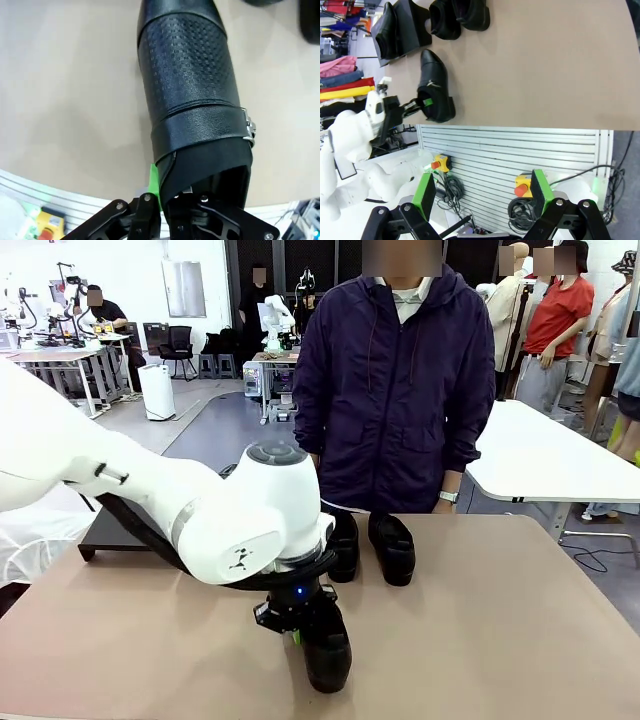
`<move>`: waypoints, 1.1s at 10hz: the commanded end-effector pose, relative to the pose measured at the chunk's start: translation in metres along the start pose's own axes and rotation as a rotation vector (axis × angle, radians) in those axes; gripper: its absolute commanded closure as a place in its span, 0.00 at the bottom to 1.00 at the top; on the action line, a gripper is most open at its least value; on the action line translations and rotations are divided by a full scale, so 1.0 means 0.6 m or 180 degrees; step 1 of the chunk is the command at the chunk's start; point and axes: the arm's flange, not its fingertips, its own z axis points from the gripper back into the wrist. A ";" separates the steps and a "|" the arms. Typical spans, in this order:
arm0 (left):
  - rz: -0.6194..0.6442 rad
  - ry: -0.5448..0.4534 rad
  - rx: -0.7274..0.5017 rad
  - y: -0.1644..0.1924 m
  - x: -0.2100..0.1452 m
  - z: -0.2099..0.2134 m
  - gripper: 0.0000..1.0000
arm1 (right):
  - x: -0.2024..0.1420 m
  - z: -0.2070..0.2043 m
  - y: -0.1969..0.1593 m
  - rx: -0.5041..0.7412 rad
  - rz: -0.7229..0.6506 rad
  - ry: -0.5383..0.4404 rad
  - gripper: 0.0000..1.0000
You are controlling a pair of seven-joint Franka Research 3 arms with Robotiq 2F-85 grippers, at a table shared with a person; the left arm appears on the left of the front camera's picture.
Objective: Organize the shoes by placing them on the stand.
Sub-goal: Place the Shoe from the middle of the table onto the Shoes Stand.
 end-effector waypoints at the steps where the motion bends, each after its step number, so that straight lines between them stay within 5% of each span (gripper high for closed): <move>1: -0.0581 -0.0107 -0.0207 0.037 -0.009 0.113 1.00 | 0.002 0.004 0.000 0.0111 0.0071 0.0007 0.00; 4: -0.1626 -0.0159 -0.0331 0.095 -0.059 0.214 1.00 | 0.002 0.004 0.000 0.0111 0.0071 0.0007 0.00; 6: -0.1565 -0.0495 -0.0537 0.138 -0.073 0.236 1.00 | 0.002 0.004 0.000 0.0111 0.0071 0.0007 0.00; 7: -0.1149 -0.0700 -0.0484 0.151 -0.067 0.238 1.00 | 0.002 0.004 0.000 0.0111 0.0071 0.0007 0.00; 8: -0.1613 -0.0371 -0.0324 0.094 -0.078 0.239 1.00 | 0.002 0.004 0.000 0.0111 0.0071 0.0007 0.00; 11: -0.1613 -0.0371 -0.0324 0.094 -0.078 0.239 1.00 | 0.002 0.004 0.000 0.0111 0.0071 0.0007 0.00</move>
